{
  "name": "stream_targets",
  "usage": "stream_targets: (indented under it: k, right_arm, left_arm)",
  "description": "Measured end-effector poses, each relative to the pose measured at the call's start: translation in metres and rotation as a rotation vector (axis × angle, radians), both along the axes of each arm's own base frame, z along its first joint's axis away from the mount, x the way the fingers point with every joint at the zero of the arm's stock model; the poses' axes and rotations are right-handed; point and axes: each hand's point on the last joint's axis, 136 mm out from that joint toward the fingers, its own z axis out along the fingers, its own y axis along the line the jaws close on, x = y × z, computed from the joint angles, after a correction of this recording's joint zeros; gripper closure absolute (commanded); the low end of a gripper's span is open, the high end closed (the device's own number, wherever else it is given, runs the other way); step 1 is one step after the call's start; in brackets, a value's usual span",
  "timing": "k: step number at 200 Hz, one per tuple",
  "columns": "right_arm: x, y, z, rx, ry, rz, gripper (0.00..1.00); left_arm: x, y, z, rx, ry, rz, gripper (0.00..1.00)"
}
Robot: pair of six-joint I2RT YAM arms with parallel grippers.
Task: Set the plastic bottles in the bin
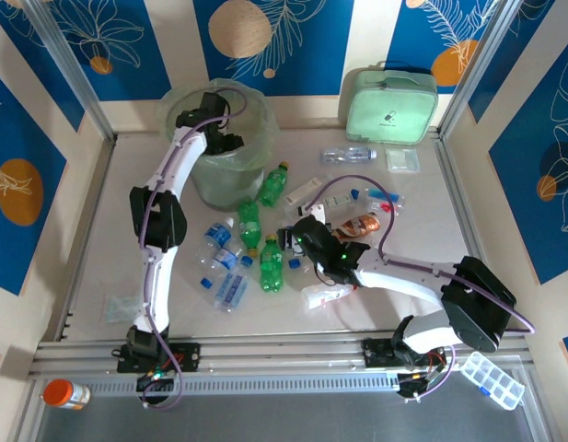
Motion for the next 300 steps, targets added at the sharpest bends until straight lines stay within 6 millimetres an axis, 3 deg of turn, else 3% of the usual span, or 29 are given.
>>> stream_targets:
  k: [51, 79, 102, 152, 166, 181, 207, 248, 279, 300]
  right_arm:
    - [0.000, 0.000, 0.000, -0.002, -0.003, 0.000, 0.18]
    - [-0.001, 0.001, 0.001, -0.007, -0.010, -0.001, 0.18]
    - [-0.001, 0.000, 0.001, -0.010, -0.013, -0.006, 0.19]
    - [-0.001, 0.000, 0.005, -0.004, -0.021, -0.009, 0.19]
    - [-0.001, -0.002, 0.010, 0.003, -0.032, -0.013, 0.19]
    - [0.000, -0.003, 0.015, 0.012, -0.043, -0.018, 0.19]
    - [0.000, -0.004, 0.020, 0.020, -0.055, -0.024, 0.19]
    - [0.001, -0.004, 0.020, 0.021, -0.057, -0.027, 0.19]
    - [0.000, -0.005, 0.021, 0.023, -0.059, -0.028, 0.19]
    - [-0.001, -0.008, 0.025, 0.037, -0.066, -0.034, 0.19]
  left_arm:
    - [-0.001, -0.002, 0.001, -0.015, 0.004, 0.004, 0.13]
    - [-0.006, -0.006, 0.020, -0.034, -0.017, -0.009, 0.14]
    - [-0.015, -0.008, 0.067, -0.066, -0.093, -0.024, 0.15]
    - [-0.075, -0.019, 0.215, -0.212, -0.384, -0.094, 0.20]
    - [-0.094, -0.023, 0.242, -0.245, -0.448, -0.117, 0.24]
    - [-0.116, -0.029, 0.257, -0.265, -0.490, -0.139, 0.25]
    - [-0.162, -0.043, 0.248, -0.246, -0.495, -0.183, 0.26]
    - [-0.247, -0.049, 0.209, -0.215, -0.486, -0.242, 0.28]
    - [-0.294, -0.039, 0.165, -0.211, -0.453, -0.247, 0.28]
    - [-0.317, -0.036, 0.122, -0.179, -0.388, -0.252, 0.27]
